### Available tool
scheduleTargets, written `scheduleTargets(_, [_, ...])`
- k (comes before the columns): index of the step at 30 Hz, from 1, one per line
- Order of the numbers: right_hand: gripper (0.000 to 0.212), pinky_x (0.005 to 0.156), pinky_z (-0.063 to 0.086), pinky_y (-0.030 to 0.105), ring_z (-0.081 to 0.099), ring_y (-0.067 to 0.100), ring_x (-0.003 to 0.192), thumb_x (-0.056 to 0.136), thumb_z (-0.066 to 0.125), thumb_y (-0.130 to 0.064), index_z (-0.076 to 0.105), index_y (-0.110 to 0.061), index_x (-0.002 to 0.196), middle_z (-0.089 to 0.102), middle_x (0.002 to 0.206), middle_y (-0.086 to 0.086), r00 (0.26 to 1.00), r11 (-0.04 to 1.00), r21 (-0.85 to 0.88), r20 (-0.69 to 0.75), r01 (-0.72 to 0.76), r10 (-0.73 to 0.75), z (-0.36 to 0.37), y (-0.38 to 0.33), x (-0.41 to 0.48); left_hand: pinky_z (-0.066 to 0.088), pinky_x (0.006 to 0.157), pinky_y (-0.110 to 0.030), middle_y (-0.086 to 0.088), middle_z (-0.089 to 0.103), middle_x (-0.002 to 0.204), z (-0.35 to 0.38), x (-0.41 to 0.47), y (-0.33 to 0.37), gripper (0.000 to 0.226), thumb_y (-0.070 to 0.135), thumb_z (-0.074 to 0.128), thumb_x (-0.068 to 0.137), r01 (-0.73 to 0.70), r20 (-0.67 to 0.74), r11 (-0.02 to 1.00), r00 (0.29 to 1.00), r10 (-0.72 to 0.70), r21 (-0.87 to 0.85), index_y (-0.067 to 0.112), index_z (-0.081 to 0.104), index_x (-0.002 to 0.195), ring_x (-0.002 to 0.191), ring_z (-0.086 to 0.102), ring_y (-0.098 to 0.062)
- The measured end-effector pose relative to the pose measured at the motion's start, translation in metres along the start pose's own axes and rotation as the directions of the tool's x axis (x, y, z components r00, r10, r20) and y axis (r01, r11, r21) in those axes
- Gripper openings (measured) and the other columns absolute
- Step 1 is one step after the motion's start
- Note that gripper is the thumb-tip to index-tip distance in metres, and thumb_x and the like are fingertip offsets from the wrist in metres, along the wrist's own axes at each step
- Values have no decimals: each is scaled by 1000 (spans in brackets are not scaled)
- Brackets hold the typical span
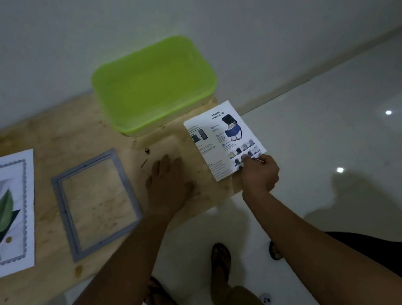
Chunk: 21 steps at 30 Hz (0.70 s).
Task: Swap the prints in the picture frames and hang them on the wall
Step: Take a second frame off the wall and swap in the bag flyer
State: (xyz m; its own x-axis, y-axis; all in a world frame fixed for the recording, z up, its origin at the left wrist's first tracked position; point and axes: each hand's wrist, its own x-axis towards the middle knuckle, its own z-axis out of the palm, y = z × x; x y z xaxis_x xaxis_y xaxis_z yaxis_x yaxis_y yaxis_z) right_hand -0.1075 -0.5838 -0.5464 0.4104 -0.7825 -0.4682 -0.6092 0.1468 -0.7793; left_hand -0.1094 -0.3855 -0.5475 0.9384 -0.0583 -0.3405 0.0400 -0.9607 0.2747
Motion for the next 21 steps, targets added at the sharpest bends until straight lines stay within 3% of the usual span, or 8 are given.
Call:
scheduleTargets(3, [32,77,46,29,60,21,83,82,80,-20,63,-18,109,63,92,0,1000,999,-42,1,-6,6,-1,3,0,29,114,-51,-7,16,163,1,1,-2,77,52,61,89,-9,-2,1000,1000,9,-16,22,29,152,149,13,-33])
scheduleTargets(9, [57,84,58,41,63,20,83,80,83,-18,50,-20,128,69,106,7,994,988,-111,16,109,-108,1,7,4,26,116,-49,-7,15,164,3,2,-4,77,51,62,90,-5,-6,999,1000,5,-44,23,27,153,150,10,-32])
scheduleTargets(15, [50,76,53,32,64,19,84,84,79,-21,52,-20,126,66,103,4,990,979,-148,33,143,-140,1,8,4,23,116,-48,-5,11,165,2,1,-2,77,51,60,91,7,2,999,1000,-7,-48,25,24,154,151,7,-30])
scheduleTargets(18, [44,80,51,32,64,18,95,85,78,-26,56,-22,123,65,112,2,954,933,-197,72,299,-291,-1,13,-1,23,116,-50,-5,9,165,3,1,-4,77,53,58,92,-7,2,999,1000,7,-37,25,23,155,151,6,-31])
scheduleTargets(21, [45,80,50,34,57,21,104,84,78,-34,60,-21,123,61,115,5,831,744,-377,181,552,-526,-1,20,-5,21,117,-51,-4,7,166,4,-2,-6,76,55,57,93,-29,-3,996,1000,29,-85,25,24,155,152,5,-31])
